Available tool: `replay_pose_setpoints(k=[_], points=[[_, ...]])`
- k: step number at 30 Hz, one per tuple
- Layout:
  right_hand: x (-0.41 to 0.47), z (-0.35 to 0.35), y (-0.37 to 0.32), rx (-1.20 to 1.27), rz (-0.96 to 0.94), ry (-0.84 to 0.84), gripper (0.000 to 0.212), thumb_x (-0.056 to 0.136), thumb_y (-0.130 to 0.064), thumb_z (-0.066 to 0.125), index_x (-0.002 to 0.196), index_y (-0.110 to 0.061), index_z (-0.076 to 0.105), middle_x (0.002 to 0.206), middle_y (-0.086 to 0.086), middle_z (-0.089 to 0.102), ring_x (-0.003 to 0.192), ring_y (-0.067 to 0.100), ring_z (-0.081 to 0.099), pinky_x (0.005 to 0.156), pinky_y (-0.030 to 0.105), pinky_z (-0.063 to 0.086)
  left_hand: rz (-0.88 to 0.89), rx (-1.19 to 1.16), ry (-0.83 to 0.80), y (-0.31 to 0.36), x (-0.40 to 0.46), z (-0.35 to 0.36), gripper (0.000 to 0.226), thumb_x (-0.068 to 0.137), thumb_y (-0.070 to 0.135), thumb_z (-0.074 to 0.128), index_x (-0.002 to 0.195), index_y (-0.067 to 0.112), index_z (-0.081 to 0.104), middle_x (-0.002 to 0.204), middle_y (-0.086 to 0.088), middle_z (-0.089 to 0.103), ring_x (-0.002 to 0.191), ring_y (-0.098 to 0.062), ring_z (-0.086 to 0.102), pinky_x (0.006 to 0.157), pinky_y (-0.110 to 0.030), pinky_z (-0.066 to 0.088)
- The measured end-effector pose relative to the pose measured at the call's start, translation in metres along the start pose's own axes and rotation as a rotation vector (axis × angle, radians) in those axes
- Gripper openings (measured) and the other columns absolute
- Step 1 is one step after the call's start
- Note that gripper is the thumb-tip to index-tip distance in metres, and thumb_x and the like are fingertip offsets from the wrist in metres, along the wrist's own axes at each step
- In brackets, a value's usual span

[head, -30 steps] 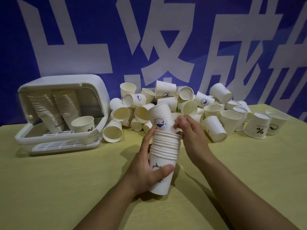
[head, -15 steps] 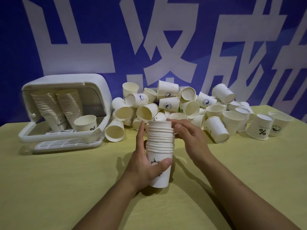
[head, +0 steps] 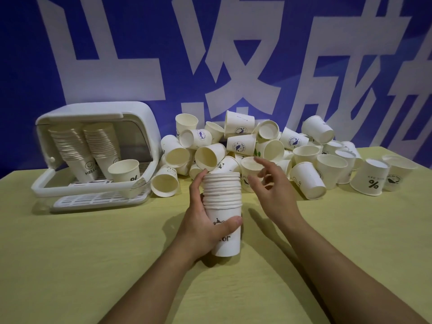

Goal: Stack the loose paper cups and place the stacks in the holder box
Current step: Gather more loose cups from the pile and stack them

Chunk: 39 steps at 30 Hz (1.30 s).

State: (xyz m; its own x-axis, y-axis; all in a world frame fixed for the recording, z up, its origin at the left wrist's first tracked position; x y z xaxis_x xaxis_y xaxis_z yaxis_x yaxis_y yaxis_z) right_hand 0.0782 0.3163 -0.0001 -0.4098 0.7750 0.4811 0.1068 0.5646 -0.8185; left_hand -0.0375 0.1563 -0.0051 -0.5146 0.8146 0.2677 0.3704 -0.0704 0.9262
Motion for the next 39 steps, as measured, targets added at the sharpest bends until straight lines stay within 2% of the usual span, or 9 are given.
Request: replay_pose_setpoints(k=[3, 5, 12, 17, 21, 25, 29, 34, 39], points=[[0.007, 0.000, 0.022, -0.345, 0.070, -0.025, 0.050, 0.096, -0.037, 0.063, 0.143, -0.042, 0.047, 0.124, -0.006, 0.046, 0.114, 0.008, 0.044, 0.098, 0.023, 0.035, -0.002, 0.000, 0.031, 0.002, 0.000, -0.002, 0.111, 0.050, 0.055, 0.084, 0.132, 0.076, 0.012, 0.119, 0.013, 0.066, 0.101, -0.009, 0.070, 0.094, -0.048, 0.057], [0.012, -0.002, 0.031, -0.422, 0.090, -0.037, 0.048, 0.098, -0.031, 0.062, 0.143, -0.039, 0.050, 0.127, 0.000, 0.046, 0.122, 0.017, 0.043, 0.100, 0.028, 0.034, -0.010, -0.008, 0.029, 0.003, 0.000, -0.002, 0.112, 0.050, 0.055, 0.084, 0.132, 0.077, 0.011, 0.118, 0.014, 0.066, 0.100, -0.007, 0.070, 0.094, -0.046, 0.057], [0.019, -0.007, 0.031, -0.377, 0.053, 0.109, 0.016, 0.097, -0.023, 0.063, 0.109, -0.025, 0.074, 0.117, -0.003, 0.052, 0.116, 0.018, 0.048, 0.094, 0.026, 0.033, -0.028, 0.010, 0.006, 0.002, -0.001, 0.001, 0.112, 0.051, 0.053, 0.085, 0.127, 0.083, 0.009, 0.117, 0.020, 0.064, 0.099, -0.002, 0.069, 0.094, -0.044, 0.057], [0.018, -0.015, 0.009, -0.084, -0.065, 0.301, 0.017, 0.096, -0.010, 0.062, 0.095, -0.027, 0.065, 0.110, -0.005, 0.055, 0.106, 0.011, 0.053, 0.091, 0.022, 0.047, -0.022, 0.054, -0.025, 0.000, -0.001, 0.002, 0.115, 0.054, 0.051, 0.086, 0.130, 0.083, 0.006, 0.121, 0.026, 0.061, 0.098, 0.007, 0.066, 0.085, -0.024, 0.054], [0.013, -0.027, -0.016, 0.382, -0.023, 0.381, 0.019, 0.102, -0.012, 0.053, 0.100, -0.028, 0.062, 0.100, -0.020, 0.066, 0.099, 0.008, 0.065, 0.090, 0.038, 0.058, 0.004, 0.166, -0.068, 0.001, 0.000, -0.001, 0.121, 0.065, 0.041, 0.090, 0.136, 0.079, 0.000, 0.124, 0.029, 0.058, 0.098, 0.014, 0.062, 0.074, -0.006, 0.046], [0.005, -0.028, -0.035, 0.482, -0.112, 0.273, 0.021, 0.102, -0.006, 0.051, 0.100, -0.023, 0.062, 0.101, -0.011, 0.068, 0.101, 0.015, 0.068, 0.086, 0.035, 0.059, 0.013, 0.199, -0.108, 0.006, -0.001, 0.000, 0.123, 0.052, 0.058, 0.081, 0.139, 0.077, -0.003, 0.133, 0.024, 0.057, 0.107, 0.003, 0.062, 0.089, -0.025, 0.051], [0.000, -0.020, -0.037, 0.394, -0.167, 0.189, 0.025, 0.101, -0.005, 0.053, 0.100, -0.026, 0.066, 0.106, -0.001, 0.069, 0.099, 0.016, 0.068, 0.082, 0.028, 0.057, 0.033, 0.229, -0.136, 0.007, -0.002, 0.000, 0.125, 0.059, 0.048, 0.088, 0.140, 0.077, -0.003, 0.138, 0.025, 0.053, 0.116, -0.001, 0.060, 0.101, -0.039, 0.053], [-0.010, -0.010, -0.044, 0.321, -0.154, 0.165, 0.027, 0.100, -0.013, 0.055, 0.113, -0.036, 0.062, 0.103, -0.035, 0.067, 0.099, -0.002, 0.067, 0.079, 0.018, 0.056, 0.035, 0.201, -0.157, 0.003, -0.001, 0.000, 0.124, 0.063, 0.041, 0.090, 0.141, 0.076, 0.000, 0.137, 0.027, 0.054, 0.114, 0.000, 0.062, 0.100, -0.042, 0.054], [-0.018, -0.003, -0.052, 0.452, -0.082, 0.112, 0.038, 0.088, -0.036, 0.064, 0.123, -0.041, 0.052, 0.109, -0.035, 0.065, 0.100, 0.001, 0.069, 0.073, 0.021, 0.059, 0.036, 0.192, -0.192, 0.003, -0.002, 0.000, 0.121, 0.061, 0.044, 0.088, 0.139, 0.078, 0.002, 0.127, 0.023, 0.060, 0.105, -0.001, 0.066, 0.094, -0.040, 0.057]])
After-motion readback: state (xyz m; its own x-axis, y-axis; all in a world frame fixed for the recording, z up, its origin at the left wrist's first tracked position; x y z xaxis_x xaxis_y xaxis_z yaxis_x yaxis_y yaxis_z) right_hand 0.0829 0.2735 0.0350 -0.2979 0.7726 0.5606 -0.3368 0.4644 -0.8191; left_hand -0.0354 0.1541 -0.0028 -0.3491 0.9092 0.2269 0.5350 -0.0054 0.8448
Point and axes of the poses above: each hand's wrist, its own x-axis towards the middle knuckle, its own z-axis out of the palm, y = z × x, the point moved 1 cm from there along x, towards the middle knuckle
